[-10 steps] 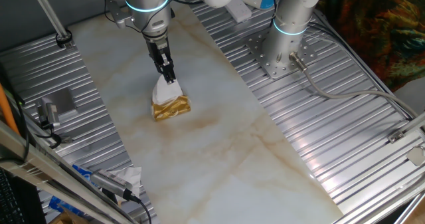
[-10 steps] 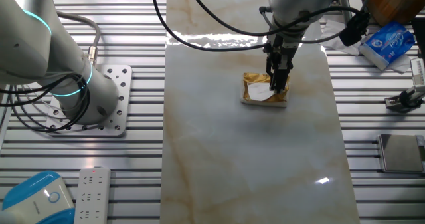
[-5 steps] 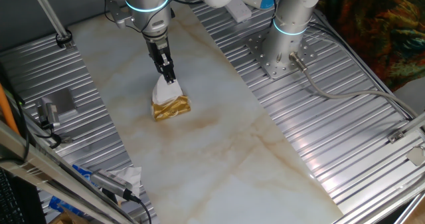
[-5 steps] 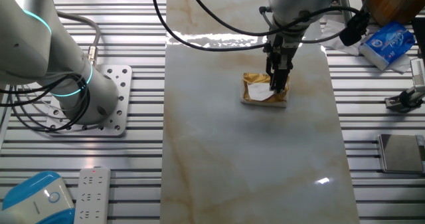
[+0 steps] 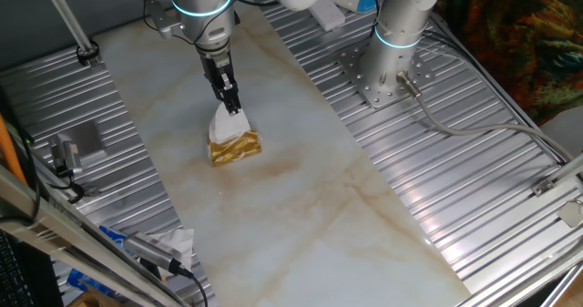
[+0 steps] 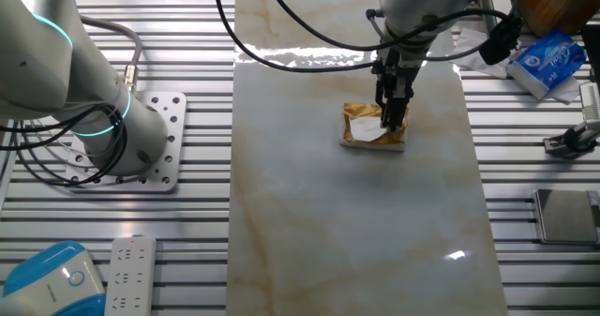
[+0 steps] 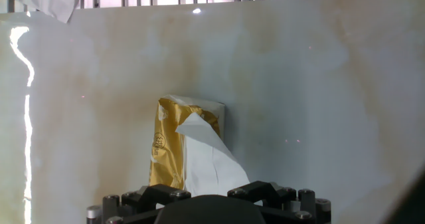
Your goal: Pull out a napkin
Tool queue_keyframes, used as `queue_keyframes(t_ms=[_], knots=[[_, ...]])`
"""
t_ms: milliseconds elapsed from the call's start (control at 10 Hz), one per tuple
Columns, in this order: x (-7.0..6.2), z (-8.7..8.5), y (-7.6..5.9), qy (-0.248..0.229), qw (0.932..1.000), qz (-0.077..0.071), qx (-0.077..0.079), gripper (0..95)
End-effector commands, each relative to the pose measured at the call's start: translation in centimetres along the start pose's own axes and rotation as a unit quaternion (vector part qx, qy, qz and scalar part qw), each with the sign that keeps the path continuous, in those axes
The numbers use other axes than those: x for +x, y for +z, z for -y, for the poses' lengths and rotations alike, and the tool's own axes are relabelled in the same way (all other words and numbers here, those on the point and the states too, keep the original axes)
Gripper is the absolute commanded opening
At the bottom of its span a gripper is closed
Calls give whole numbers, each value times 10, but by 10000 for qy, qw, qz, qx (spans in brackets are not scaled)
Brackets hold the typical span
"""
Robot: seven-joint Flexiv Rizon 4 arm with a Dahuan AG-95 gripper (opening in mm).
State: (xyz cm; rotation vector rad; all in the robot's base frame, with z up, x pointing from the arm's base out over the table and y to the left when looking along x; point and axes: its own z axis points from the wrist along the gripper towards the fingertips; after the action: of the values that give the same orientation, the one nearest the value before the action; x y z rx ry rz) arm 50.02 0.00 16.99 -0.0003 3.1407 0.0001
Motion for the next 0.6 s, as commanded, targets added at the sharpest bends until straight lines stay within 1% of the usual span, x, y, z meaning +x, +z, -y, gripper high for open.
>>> queue_keyframes(t_ms=[100,200,300,400,500,600], knots=[[-1,1,3,18,9994,-277,191,0],[-1,1,4,107,9990,-416,-142,0],[-1,1,3,196,9981,-422,-404,0],[-1,1,3,93,9988,-389,-289,0],[-3,1,2,-167,9987,-419,227,0],[-4,1,3,-46,9986,-492,172,0]])
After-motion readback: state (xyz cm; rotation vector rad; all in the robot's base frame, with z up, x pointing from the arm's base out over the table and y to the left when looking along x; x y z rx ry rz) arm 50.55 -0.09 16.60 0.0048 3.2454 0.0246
